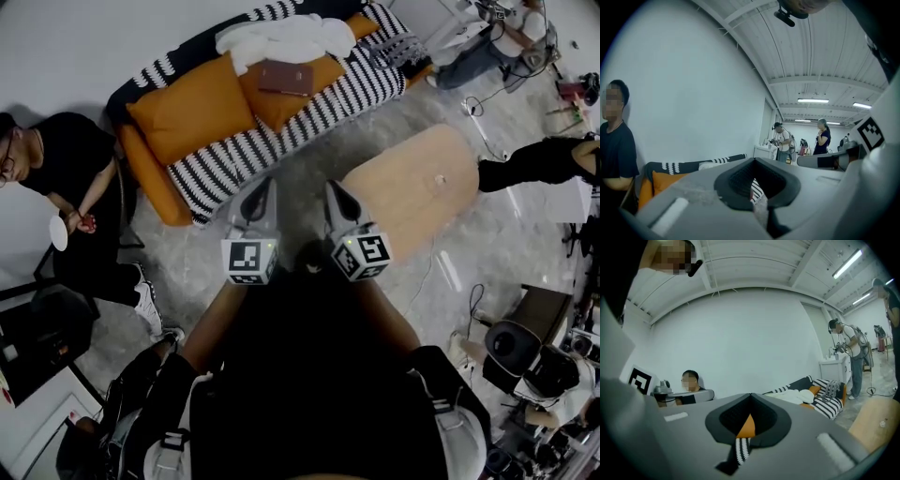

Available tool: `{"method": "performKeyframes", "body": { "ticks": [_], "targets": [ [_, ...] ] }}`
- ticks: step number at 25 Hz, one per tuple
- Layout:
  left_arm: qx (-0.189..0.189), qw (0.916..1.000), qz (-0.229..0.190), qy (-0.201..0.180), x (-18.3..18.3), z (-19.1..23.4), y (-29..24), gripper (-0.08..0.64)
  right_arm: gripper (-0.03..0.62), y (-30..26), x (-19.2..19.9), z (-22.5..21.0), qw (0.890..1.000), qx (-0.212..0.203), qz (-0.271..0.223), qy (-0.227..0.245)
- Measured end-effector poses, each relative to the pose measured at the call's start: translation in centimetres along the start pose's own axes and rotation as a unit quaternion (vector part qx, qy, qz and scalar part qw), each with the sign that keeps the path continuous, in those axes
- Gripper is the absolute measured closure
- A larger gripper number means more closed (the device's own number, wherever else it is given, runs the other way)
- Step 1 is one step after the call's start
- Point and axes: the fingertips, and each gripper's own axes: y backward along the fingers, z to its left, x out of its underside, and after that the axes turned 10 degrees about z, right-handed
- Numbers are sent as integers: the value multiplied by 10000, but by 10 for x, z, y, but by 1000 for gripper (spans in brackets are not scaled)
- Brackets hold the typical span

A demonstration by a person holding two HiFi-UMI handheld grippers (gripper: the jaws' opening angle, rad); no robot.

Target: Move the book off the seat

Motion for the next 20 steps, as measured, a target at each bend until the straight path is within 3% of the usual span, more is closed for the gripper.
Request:
{"method": "performKeyframes", "body": {
  "ticks": [7,20],
  "targets": [
    [-27,10000,-27,69,-5,8,-19,554,586,-20,-6,-9,10000,-2,29,-30],
    [-133,9998,80,-81,-29,19,-118,554,586,-95,-37,-85,9994,-168,72,-301]
  ]
}}
